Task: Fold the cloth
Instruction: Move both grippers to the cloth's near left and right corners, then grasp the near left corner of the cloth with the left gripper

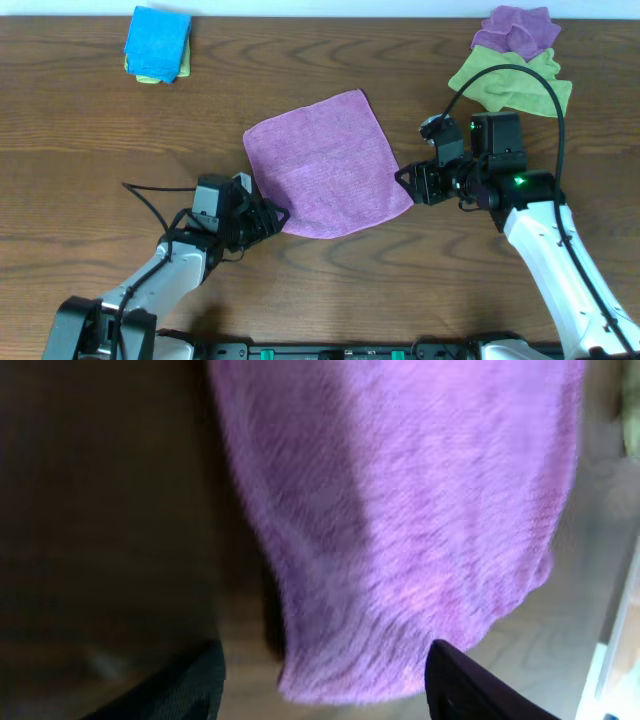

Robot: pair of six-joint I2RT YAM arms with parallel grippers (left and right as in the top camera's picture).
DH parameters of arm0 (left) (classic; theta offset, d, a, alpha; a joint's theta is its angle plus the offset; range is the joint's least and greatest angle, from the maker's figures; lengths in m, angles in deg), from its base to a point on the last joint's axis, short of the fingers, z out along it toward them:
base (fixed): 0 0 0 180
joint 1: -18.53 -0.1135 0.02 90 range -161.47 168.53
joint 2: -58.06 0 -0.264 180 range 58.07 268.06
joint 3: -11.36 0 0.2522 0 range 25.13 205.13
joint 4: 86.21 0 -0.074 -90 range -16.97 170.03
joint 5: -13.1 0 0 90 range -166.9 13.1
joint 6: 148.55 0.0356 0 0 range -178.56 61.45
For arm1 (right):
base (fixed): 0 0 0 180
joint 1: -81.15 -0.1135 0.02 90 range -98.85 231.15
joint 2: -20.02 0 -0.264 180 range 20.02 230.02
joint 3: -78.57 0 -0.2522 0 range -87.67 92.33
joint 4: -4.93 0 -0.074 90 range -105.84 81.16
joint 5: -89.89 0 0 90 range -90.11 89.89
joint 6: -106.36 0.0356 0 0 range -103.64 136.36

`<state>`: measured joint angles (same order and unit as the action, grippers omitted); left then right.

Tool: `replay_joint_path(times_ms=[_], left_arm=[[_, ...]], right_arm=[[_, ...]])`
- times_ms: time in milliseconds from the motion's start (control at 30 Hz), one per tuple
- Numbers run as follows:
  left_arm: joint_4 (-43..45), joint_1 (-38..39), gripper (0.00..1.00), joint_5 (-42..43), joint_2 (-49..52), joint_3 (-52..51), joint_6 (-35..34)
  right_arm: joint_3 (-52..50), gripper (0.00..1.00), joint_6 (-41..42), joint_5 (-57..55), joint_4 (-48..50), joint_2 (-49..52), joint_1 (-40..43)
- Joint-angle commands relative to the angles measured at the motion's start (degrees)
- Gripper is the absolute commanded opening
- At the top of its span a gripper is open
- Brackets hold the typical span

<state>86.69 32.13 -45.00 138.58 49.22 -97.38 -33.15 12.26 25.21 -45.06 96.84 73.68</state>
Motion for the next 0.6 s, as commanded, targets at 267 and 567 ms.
replay_joint_path(times_ms=[267,567], left_arm=[[7.61,-0.07,0.70,-0.28,7.08,-1.44,-3.32],[14.97,0.87,0.71,6.12,15.37,-1.44,-6.01]], right_arm=[[-0.22,0.60,-1.36,1.11,-0.59,0.02,0.74],[-0.22,0.60,-1.36,1.11,-0.61,0.02,0.74]])
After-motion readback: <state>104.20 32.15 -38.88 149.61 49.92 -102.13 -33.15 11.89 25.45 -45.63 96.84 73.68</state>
